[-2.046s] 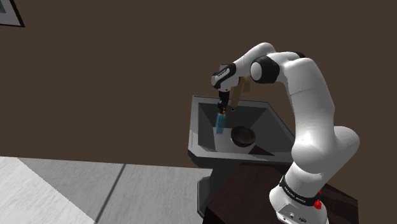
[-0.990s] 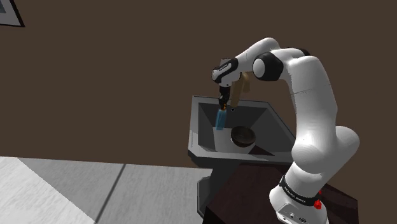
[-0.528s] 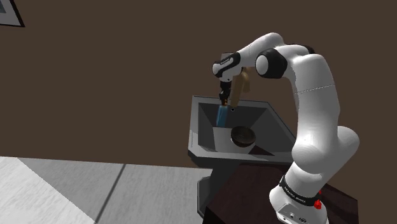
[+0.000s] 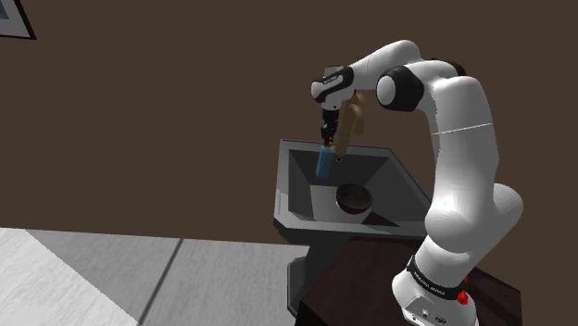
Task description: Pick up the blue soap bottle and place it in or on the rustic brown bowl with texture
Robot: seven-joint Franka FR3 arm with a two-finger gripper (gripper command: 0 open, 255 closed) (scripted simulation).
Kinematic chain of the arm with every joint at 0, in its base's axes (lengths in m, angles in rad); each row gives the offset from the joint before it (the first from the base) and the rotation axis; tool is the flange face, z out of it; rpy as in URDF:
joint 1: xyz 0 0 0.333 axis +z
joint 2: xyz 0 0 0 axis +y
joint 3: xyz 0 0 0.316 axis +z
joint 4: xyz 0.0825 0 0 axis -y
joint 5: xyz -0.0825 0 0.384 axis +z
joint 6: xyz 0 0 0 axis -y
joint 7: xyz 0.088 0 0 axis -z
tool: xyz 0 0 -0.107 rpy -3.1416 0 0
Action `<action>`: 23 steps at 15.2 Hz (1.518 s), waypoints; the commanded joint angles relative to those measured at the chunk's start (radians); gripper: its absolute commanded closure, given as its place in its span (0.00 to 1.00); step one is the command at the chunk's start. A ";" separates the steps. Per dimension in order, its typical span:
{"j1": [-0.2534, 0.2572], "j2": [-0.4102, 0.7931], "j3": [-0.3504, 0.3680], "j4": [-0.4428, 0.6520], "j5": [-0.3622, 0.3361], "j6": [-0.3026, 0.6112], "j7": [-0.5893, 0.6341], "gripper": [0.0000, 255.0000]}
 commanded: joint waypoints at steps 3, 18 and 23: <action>0.002 -0.021 -0.002 0.022 -0.004 -0.043 0.001 1.00; -0.007 -0.304 -0.046 -0.207 -0.062 -0.088 -0.052 1.00; -0.015 -0.467 -0.083 -0.351 -0.107 -0.098 -0.089 1.00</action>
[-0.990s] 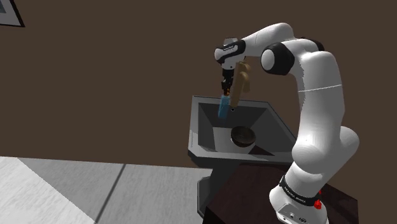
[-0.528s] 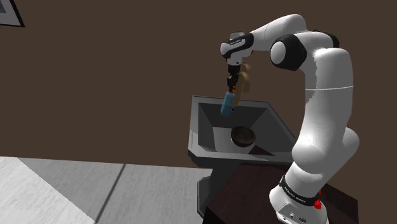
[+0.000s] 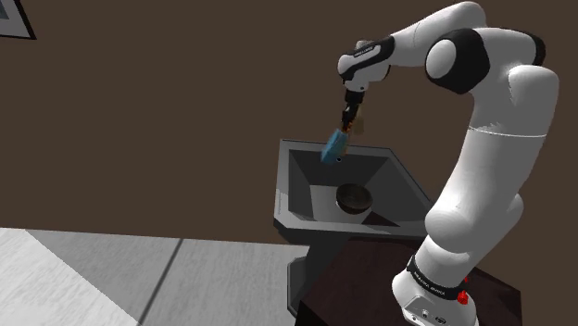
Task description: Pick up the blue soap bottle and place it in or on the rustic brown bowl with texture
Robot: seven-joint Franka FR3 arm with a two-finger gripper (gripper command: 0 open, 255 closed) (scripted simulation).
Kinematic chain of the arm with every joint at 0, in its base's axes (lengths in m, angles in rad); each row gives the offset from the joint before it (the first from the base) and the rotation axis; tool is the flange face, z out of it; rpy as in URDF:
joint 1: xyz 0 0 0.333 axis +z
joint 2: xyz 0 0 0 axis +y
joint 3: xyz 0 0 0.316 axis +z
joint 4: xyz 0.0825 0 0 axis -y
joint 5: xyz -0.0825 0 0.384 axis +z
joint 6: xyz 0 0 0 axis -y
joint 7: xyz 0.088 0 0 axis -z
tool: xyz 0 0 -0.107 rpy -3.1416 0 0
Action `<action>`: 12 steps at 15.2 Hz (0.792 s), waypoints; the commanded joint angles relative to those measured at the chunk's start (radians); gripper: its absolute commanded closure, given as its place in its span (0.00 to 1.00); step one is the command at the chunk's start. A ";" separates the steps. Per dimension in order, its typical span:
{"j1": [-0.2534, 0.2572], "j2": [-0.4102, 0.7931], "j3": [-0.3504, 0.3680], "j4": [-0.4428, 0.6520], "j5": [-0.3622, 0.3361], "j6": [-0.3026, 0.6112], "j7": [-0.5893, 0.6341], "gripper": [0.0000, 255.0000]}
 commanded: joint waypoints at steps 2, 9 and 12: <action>-0.001 -0.133 -0.060 -0.070 -0.137 -0.152 0.006 1.00; -0.015 -0.203 -0.078 -0.178 -0.166 -0.108 -0.013 1.00; -0.016 -0.192 -0.079 -0.206 -0.163 -0.068 -0.012 1.00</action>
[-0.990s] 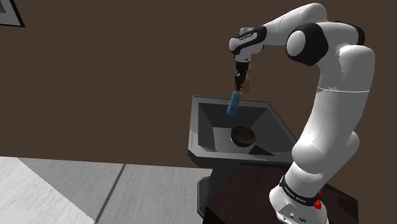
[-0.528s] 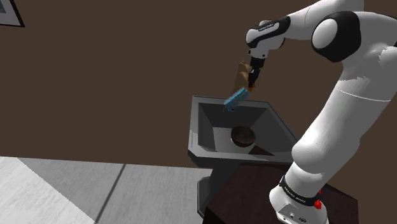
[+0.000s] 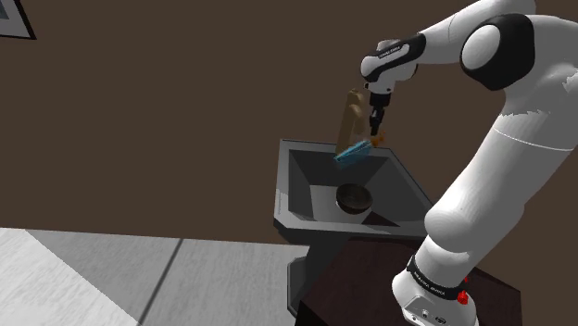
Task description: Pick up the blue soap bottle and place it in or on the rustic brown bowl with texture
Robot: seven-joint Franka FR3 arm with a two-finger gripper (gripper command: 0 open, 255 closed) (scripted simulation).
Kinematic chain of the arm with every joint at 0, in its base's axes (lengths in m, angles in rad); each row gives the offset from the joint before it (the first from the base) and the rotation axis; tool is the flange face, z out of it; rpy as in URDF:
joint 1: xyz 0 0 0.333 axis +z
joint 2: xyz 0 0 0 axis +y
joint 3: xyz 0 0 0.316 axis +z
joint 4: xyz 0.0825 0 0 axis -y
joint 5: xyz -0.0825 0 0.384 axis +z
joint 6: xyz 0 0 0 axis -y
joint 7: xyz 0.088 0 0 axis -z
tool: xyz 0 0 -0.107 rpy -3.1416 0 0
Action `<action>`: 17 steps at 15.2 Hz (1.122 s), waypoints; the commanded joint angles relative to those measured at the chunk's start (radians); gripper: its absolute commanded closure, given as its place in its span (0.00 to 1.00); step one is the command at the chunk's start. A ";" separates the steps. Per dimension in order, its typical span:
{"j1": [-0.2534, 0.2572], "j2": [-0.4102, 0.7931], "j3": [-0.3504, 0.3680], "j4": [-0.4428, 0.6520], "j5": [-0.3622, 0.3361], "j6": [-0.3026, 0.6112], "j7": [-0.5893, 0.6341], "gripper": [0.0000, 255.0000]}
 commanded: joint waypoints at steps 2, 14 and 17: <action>-0.001 0.011 -0.001 -0.029 0.002 0.041 0.002 1.00; -0.006 0.079 -0.002 -0.119 0.023 0.196 -0.004 1.00; -0.008 0.101 -0.002 -0.136 0.030 0.234 -0.007 1.00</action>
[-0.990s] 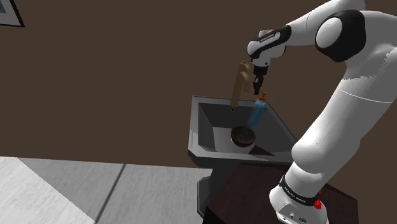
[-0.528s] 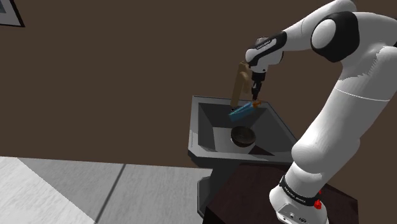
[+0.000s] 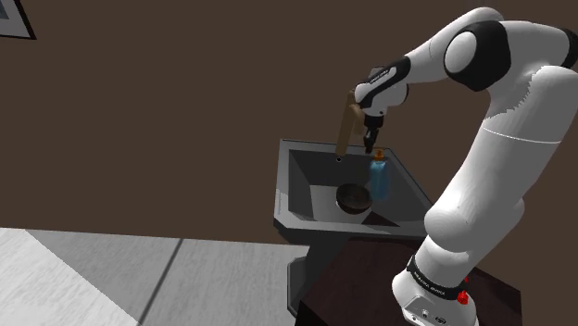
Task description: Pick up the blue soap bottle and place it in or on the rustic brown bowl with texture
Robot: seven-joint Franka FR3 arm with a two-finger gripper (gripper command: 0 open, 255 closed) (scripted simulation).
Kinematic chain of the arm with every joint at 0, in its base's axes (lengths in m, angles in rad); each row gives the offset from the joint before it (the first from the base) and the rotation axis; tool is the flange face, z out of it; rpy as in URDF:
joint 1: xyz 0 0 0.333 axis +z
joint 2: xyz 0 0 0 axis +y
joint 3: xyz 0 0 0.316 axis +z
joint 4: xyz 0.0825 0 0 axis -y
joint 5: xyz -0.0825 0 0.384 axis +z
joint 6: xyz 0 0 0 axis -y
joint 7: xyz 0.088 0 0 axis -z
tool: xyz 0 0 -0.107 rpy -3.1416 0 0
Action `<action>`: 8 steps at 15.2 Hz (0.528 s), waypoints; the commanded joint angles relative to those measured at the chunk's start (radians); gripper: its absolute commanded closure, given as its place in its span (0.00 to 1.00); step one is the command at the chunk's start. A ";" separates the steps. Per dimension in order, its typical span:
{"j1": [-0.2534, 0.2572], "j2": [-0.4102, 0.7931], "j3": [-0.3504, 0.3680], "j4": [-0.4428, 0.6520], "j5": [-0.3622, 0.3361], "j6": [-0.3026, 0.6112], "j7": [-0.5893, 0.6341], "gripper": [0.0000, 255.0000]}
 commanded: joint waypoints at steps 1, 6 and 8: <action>-0.001 0.017 0.001 -0.010 0.006 0.027 -0.001 1.00; -0.005 0.058 0.003 -0.034 0.021 0.090 -0.008 1.00; -0.005 0.066 0.004 -0.038 0.024 0.101 -0.010 1.00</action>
